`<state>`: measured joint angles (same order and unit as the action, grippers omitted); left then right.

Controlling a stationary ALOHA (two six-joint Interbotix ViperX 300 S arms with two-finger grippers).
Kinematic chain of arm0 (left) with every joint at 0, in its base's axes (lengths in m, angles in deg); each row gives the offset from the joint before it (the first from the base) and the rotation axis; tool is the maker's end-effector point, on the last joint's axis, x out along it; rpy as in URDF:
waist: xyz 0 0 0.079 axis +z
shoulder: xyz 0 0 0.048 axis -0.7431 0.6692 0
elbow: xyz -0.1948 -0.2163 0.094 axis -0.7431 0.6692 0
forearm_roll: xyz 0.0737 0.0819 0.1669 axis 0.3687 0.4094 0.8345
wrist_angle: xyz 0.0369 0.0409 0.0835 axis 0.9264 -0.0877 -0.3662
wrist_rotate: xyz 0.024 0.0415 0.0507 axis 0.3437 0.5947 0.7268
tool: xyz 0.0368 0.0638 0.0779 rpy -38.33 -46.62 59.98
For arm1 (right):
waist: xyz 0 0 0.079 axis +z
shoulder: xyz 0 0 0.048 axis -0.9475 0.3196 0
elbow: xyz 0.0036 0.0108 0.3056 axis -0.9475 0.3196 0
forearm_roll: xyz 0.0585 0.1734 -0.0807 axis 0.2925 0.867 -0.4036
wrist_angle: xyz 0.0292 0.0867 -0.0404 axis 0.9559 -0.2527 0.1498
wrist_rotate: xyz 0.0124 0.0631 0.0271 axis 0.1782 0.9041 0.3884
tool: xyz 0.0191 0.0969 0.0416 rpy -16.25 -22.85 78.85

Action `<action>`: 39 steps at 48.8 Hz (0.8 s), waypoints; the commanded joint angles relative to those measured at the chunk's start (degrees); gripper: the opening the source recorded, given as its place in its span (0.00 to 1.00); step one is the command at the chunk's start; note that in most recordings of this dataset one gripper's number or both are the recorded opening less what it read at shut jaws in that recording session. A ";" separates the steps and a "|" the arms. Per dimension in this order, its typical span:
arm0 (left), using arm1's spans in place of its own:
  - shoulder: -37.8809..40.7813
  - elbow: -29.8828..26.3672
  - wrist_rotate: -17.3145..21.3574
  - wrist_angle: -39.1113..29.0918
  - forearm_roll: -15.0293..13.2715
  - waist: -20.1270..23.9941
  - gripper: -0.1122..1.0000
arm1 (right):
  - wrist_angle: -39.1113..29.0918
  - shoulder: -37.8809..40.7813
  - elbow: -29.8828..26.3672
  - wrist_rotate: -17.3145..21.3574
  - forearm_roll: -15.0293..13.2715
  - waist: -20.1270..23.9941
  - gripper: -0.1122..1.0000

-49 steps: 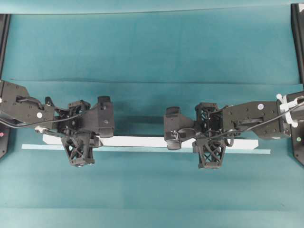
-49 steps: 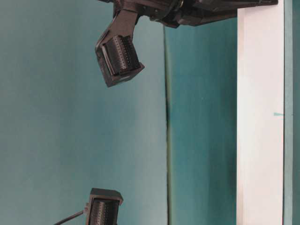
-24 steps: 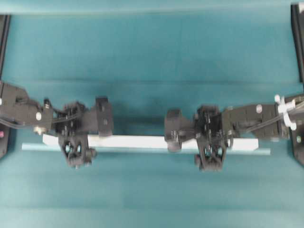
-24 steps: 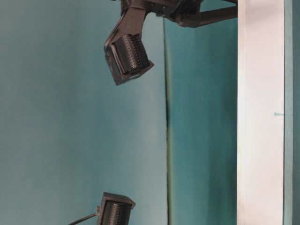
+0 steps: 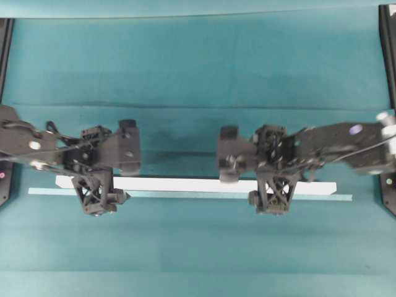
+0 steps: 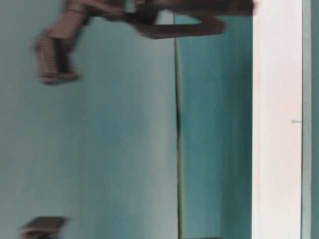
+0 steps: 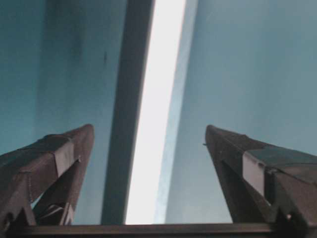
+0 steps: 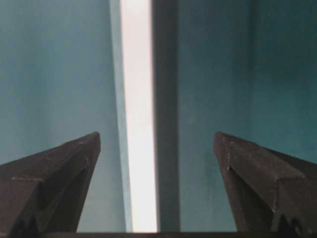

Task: Lift a wooden board with both hands.

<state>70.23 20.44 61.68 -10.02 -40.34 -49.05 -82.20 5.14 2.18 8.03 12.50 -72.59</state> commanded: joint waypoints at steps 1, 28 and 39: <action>-4.75 -1.05 0.62 0.18 -0.09 0.09 0.98 | 0.35 -3.69 -0.70 1.05 -0.09 -0.79 0.94; -23.73 1.67 3.60 4.75 0.00 0.35 0.98 | 16.00 -20.21 6.42 0.53 -0.88 -1.76 0.94; -28.83 1.85 7.47 7.73 0.00 0.35 0.97 | 23.38 -25.66 10.55 0.53 -0.88 -1.76 0.94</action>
<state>42.81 22.90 68.80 -3.43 -40.34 -48.70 -60.58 -19.12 12.28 8.65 11.71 -74.35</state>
